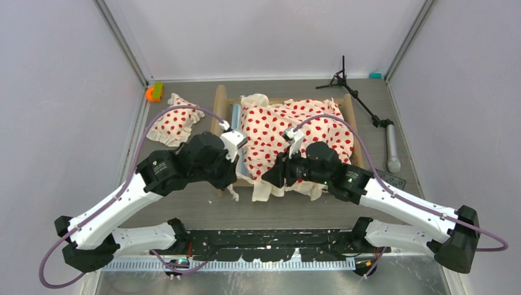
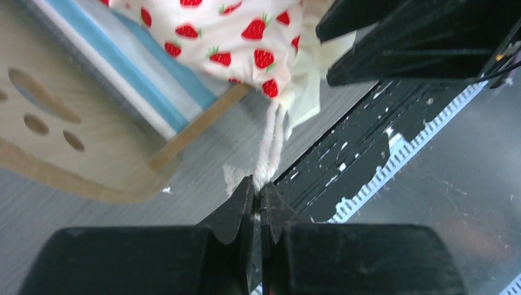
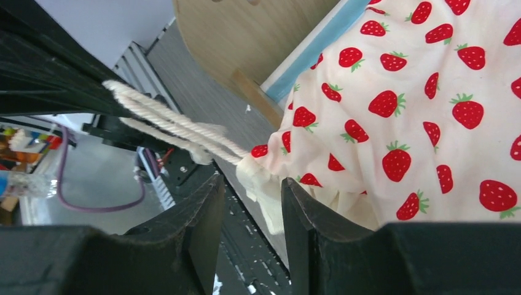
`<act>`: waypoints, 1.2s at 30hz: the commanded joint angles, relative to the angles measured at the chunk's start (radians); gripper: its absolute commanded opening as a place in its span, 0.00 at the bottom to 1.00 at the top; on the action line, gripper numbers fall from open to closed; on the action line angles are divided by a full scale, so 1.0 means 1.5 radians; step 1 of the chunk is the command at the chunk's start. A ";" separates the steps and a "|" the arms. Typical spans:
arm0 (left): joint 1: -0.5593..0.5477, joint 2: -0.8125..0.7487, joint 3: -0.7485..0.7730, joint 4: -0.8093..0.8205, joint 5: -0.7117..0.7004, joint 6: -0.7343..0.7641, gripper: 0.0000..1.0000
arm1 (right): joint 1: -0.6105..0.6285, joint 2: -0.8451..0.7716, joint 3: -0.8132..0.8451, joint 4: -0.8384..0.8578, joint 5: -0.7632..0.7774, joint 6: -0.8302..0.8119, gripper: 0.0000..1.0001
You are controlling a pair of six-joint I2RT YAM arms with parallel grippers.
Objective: Set up the pet bed
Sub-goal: Cross the ropes on the bed frame.
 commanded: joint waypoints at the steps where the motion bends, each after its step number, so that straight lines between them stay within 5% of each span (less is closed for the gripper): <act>1: 0.002 -0.048 -0.055 -0.026 0.003 -0.008 0.00 | 0.031 0.023 -0.007 0.086 0.070 -0.076 0.45; 7: 0.002 -0.097 -0.133 -0.012 0.020 -0.046 0.00 | 0.048 0.070 0.010 0.093 0.066 -0.185 0.48; 14: 0.002 -0.133 -0.208 0.014 0.044 -0.081 0.00 | 0.050 0.073 -0.009 0.125 -0.071 -0.375 0.51; 23: 0.002 -0.193 -0.260 0.050 0.056 -0.108 0.00 | 0.058 0.099 -0.022 0.162 -0.165 -0.491 0.52; 36: 0.002 -0.203 -0.269 0.057 0.051 -0.110 0.00 | 0.071 0.099 -0.030 0.064 -0.321 -0.785 0.52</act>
